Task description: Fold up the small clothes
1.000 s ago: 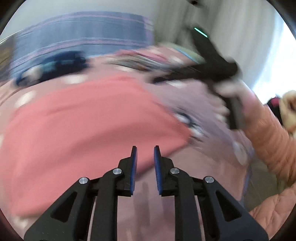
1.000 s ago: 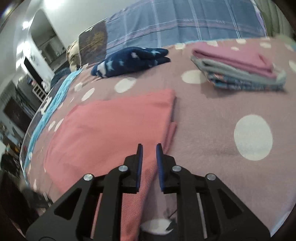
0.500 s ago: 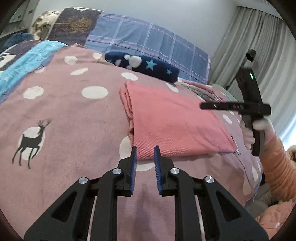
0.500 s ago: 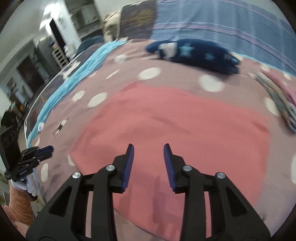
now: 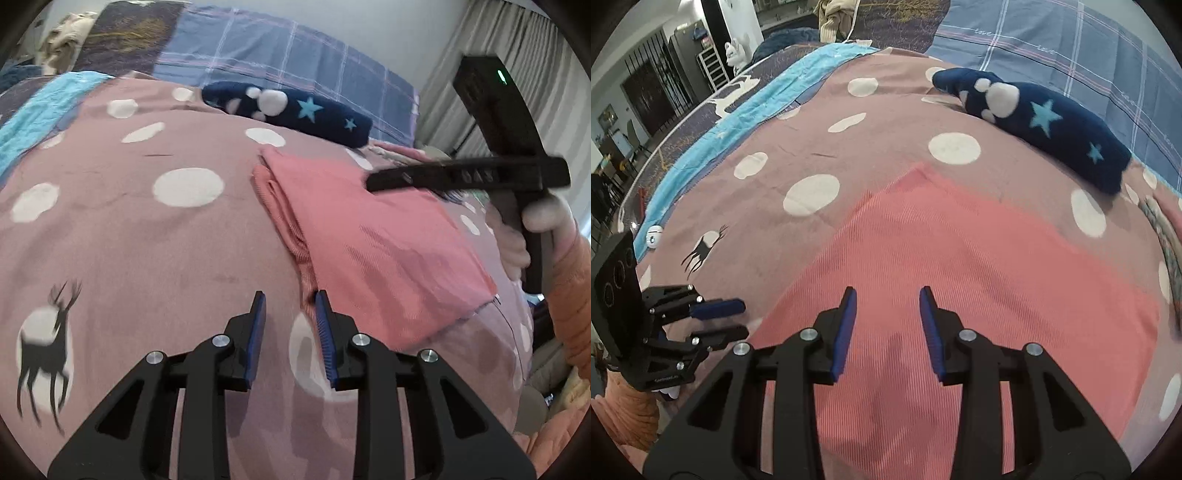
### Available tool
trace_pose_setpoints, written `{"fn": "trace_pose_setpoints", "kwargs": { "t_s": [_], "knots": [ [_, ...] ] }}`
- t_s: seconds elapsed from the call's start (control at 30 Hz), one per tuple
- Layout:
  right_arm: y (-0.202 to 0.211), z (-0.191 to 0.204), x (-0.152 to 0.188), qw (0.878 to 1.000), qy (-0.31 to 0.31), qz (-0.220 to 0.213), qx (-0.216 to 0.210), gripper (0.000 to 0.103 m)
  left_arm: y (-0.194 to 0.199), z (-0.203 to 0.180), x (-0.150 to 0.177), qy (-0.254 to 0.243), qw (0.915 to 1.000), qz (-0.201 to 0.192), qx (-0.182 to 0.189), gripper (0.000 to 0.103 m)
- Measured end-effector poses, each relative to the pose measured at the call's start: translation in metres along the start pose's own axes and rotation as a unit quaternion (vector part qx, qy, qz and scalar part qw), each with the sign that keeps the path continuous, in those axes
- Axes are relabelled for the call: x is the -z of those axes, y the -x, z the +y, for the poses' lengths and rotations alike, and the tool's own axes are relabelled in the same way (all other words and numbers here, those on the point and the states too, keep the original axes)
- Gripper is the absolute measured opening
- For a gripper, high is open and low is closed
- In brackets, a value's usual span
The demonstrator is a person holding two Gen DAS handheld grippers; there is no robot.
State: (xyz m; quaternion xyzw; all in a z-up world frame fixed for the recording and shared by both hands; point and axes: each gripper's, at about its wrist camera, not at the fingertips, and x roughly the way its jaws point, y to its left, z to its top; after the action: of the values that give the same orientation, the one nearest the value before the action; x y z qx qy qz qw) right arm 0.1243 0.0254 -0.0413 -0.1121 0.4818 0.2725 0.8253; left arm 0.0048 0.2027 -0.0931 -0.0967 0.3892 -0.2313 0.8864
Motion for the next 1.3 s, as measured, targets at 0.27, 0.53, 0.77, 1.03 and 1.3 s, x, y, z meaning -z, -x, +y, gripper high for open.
{"fn": "trace_pose_setpoints", "kwargs": {
  "t_s": [0.27, 0.53, 0.77, 1.03, 1.3],
  "knots": [
    [-0.047, 0.029, -0.066, 0.998, 0.055, 0.025, -0.007, 0.039, -0.022, 0.002, -0.006, -0.005, 0.9986, 0.026, 0.045, 0.028],
    [-0.11, 0.055, -0.082, 0.984, 0.142, 0.097, 0.049, 0.048, -0.03, 0.018, -0.011, 0.042, 0.9942, 0.029, 0.095, 0.026],
    [-0.088, 0.041, -0.091, 0.996, 0.084, 0.013, 0.022, 0.001, -0.012, 0.011, 0.002, 0.039, 0.9962, 0.022, 0.074, 0.005],
    [-0.114, 0.012, -0.091, 0.999, 0.033, 0.008, -0.016, 0.007, 0.006, 0.018, 0.016, 0.056, 0.9947, 0.016, 0.084, 0.0],
    [-0.026, 0.045, -0.038, 0.993, 0.113, -0.038, -0.016, 0.031, 0.049, 0.045, 0.025, 0.078, 0.9952, -0.042, 0.041, 0.012]
  ]
}}
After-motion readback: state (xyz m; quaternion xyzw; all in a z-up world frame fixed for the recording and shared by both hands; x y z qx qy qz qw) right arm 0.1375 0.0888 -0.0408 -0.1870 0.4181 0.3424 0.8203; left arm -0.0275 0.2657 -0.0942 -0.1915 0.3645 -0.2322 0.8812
